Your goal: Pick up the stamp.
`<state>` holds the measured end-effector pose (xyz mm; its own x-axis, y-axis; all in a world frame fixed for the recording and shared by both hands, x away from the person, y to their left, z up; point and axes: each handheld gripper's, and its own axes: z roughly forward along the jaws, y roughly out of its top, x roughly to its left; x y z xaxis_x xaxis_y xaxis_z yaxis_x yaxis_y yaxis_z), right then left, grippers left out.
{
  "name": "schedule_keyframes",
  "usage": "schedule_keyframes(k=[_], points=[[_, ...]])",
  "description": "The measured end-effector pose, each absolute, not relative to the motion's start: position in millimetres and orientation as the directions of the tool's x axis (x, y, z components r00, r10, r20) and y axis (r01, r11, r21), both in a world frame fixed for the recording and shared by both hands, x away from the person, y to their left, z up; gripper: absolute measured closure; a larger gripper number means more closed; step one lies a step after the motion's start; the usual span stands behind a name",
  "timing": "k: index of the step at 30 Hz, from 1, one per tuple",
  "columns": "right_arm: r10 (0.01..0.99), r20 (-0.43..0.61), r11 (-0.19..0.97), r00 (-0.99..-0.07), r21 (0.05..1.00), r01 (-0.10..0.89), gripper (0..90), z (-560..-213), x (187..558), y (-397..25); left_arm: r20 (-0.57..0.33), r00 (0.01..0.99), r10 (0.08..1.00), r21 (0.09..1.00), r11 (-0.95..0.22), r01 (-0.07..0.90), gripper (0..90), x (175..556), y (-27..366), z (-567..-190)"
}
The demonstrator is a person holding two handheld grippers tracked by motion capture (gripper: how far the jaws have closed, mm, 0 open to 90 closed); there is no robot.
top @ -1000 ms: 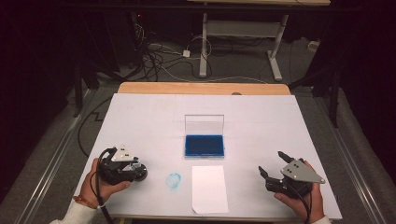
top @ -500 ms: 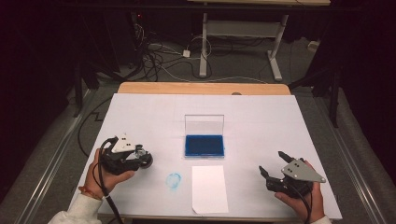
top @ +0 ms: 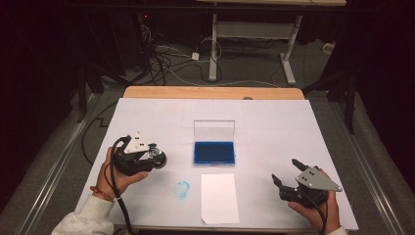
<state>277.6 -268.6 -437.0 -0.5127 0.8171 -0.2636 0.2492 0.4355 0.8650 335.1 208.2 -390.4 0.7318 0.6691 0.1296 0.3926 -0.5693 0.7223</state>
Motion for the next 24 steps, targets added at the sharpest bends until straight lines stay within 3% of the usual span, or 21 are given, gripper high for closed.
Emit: schedule_keyframes(k=[24], points=[[0.804, -0.256, 0.448, -0.537, 0.855, 0.263, 18.9, -441, 283, -266, 0.127, 0.780, 0.613, 0.750, -0.574, 0.329, 55.0, 349, 181, -379]])
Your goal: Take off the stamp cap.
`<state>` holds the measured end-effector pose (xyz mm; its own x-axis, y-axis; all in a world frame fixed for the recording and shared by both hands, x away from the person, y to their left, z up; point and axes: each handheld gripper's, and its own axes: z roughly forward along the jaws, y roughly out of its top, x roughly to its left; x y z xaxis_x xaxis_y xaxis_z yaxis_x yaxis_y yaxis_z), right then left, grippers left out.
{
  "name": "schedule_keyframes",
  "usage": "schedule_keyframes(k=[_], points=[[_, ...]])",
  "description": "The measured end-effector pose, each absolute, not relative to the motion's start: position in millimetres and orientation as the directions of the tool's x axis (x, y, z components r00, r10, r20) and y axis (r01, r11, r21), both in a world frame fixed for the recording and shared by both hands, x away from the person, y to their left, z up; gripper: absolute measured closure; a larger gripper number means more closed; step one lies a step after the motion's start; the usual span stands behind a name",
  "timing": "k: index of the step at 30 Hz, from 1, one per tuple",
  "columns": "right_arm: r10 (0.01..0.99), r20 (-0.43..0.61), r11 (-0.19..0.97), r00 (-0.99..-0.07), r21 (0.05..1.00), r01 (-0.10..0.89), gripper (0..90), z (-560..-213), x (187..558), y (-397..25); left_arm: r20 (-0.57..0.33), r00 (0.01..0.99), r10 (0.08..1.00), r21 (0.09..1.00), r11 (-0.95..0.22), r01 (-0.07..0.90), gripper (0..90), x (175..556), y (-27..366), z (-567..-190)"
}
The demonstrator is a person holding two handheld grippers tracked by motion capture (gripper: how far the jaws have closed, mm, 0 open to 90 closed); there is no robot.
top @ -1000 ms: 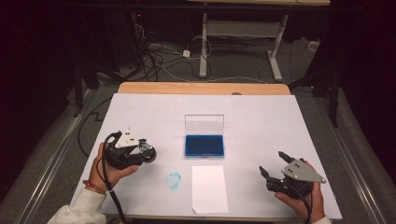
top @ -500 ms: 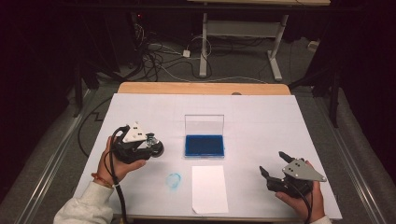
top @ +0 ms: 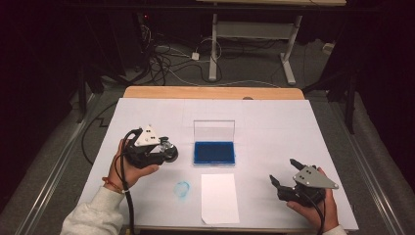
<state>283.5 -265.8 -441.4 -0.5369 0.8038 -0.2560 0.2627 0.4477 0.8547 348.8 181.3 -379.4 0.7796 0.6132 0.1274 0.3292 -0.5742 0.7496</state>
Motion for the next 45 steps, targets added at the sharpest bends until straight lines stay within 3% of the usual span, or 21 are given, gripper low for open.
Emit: schedule_keyframes(k=[13, 22, 26, 36, 45], points=[[0.710, -0.207, 0.453, -0.674, 0.866, 0.211, 18.8, -428, 300, -242, 0.103, 0.828, 0.551, 0.771, -0.570, 0.283, 55.0, 356, 149, -372], [0.651, -0.191, 0.472, -0.735, 0.860, 0.194, 19.2, -429, 324, -198, 0.094, 0.860, 0.501, 0.785, -0.568, 0.246, 55.0, 357, 126, -365], [0.590, -0.191, 0.518, -0.784, 0.835, 0.187, 25.0, -434, 331, -174, 0.087, 0.872, 0.482, 0.786, -0.571, 0.238, 55.0, 357, 116, -365], [0.556, -0.182, 0.520, -0.811, 0.837, 0.168, 22.8, -441, 341, -126, 0.063, 0.885, 0.462, 0.807, -0.545, 0.227, 55.0, 355, 103, -370], [0.558, -0.158, 0.495, -0.815, 0.852, 0.173, 22.0, -443, 346, -111, 0.049, 0.886, 0.461, 0.797, -0.552, 0.243, 55.0, 355, 98, -375]])
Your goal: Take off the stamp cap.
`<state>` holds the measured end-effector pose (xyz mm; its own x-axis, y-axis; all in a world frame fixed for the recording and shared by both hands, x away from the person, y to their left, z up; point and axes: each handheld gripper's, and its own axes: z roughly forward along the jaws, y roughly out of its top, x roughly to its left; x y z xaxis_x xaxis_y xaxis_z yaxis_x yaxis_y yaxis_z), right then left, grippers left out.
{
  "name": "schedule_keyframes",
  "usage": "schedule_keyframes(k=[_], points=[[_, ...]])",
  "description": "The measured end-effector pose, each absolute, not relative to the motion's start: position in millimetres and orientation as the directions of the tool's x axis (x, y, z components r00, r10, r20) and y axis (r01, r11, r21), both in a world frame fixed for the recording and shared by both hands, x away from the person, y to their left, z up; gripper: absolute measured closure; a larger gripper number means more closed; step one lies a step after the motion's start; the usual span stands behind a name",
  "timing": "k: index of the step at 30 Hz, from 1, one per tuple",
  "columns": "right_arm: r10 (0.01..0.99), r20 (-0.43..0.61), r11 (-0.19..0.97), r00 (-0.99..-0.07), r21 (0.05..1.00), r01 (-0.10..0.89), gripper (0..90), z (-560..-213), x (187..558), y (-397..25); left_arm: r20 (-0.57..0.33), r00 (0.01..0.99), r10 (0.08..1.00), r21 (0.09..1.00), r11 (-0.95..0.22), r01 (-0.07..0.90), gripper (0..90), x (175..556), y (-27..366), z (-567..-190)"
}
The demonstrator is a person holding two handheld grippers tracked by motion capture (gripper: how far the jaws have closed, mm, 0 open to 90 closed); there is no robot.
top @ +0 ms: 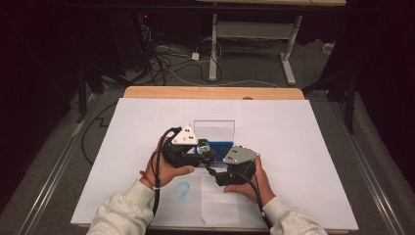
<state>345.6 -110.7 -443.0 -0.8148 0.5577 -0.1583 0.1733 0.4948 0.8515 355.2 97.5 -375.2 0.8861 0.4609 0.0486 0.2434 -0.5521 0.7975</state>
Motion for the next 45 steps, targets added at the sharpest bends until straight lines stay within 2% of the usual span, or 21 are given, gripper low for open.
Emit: schedule_keyframes(k=[5, 9, 14, 30, 34, 37, 45], points=[[0.543, -0.128, 0.480, -0.830, 0.858, 0.183, 23.1, -448, 346, -102, 0.045, 0.891, 0.452, 0.804, -0.545, 0.236, 55.0, 352, 94, -376], [0.550, -0.087, 0.445, -0.831, 0.872, 0.203, 29.4, -453, 347, -101, 0.038, 0.899, 0.437, 0.806, -0.545, 0.231, 55.0, 351, 92, -377], [0.553, -0.109, 0.429, -0.826, 0.887, 0.171, 37.4, -452, 345, -105, 0.023, 0.897, 0.441, 0.811, -0.532, 0.241, 55.0, 352, 93, -379], [0.524, -0.166, 0.494, -0.835, 0.859, 0.139, 38.8, -446, 340, -105, -0.016, 0.902, 0.431, 0.817, -0.514, 0.260, 54.9, 352, 96, -380], [0.456, -0.260, 0.584, -0.851, 0.809, 0.066, 39.0, -448, 331, -96, -0.033, 0.910, 0.414, 0.832, -0.492, 0.255, 55.0, 352, 98, -377], [0.457, -0.208, 0.563, -0.865, 0.820, 0.101, 39.0, -447, 331, -94, 0.015, 0.906, 0.423, 0.823, -0.520, 0.229, 55.0, 346, 96, -374], [0.470, -0.226, 0.599, -0.854, 0.792, 0.120, 38.8, -448, 333, -99, 0.014, 0.904, 0.428, 0.824, -0.516, 0.232, 55.0, 347, 101, -373]])
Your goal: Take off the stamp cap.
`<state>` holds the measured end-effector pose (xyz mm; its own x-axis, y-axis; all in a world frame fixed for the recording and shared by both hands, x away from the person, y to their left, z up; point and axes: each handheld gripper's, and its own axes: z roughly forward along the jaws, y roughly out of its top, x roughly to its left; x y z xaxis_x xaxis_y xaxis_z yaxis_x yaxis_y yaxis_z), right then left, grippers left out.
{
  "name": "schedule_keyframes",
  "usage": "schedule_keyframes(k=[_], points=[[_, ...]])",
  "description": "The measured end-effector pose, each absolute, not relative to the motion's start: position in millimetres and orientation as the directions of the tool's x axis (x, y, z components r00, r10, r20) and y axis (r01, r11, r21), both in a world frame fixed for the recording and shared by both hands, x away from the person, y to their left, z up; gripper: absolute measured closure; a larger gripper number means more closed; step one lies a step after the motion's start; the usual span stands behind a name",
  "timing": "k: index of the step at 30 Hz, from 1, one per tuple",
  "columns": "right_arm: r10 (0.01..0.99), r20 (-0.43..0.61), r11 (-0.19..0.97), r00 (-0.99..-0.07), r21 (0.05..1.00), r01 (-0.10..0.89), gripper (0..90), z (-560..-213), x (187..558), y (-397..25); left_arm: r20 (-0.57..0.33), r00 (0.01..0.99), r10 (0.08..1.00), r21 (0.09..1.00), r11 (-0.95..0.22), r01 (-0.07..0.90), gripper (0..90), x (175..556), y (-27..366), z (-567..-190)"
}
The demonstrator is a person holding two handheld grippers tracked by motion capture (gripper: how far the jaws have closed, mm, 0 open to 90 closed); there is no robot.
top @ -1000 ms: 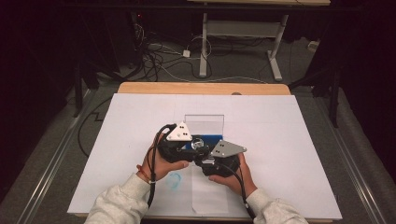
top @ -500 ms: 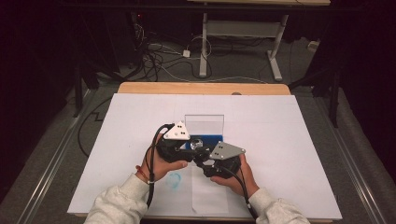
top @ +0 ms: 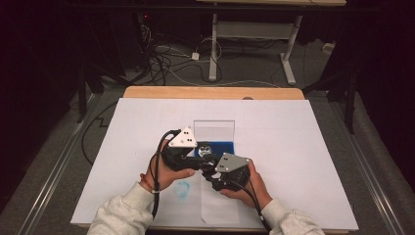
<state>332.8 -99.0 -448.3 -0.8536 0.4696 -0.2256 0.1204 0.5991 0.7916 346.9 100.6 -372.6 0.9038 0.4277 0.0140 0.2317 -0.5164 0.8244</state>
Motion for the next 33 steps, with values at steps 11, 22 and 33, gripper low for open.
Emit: schedule_keyframes(k=[11, 22, 33], points=[[0.521, -0.226, 0.578, -0.823, 0.803, 0.146, 38.8, -435, 338, -123, 0.023, 0.899, 0.438, 0.811, -0.534, 0.240, 55.0, 349, 106, -376], [0.553, -0.221, 0.552, -0.803, 0.820, 0.154, 38.8, -420, 337, -144, 0.030, 0.886, 0.462, 0.799, -0.544, 0.257, 55.0, 352, 116, -379], [0.589, -0.239, 0.534, -0.772, 0.832, 0.151, 38.8, -409, 328, -174, 0.040, 0.872, 0.488, 0.799, -0.540, 0.266, 55.0, 352, 125, -379]])
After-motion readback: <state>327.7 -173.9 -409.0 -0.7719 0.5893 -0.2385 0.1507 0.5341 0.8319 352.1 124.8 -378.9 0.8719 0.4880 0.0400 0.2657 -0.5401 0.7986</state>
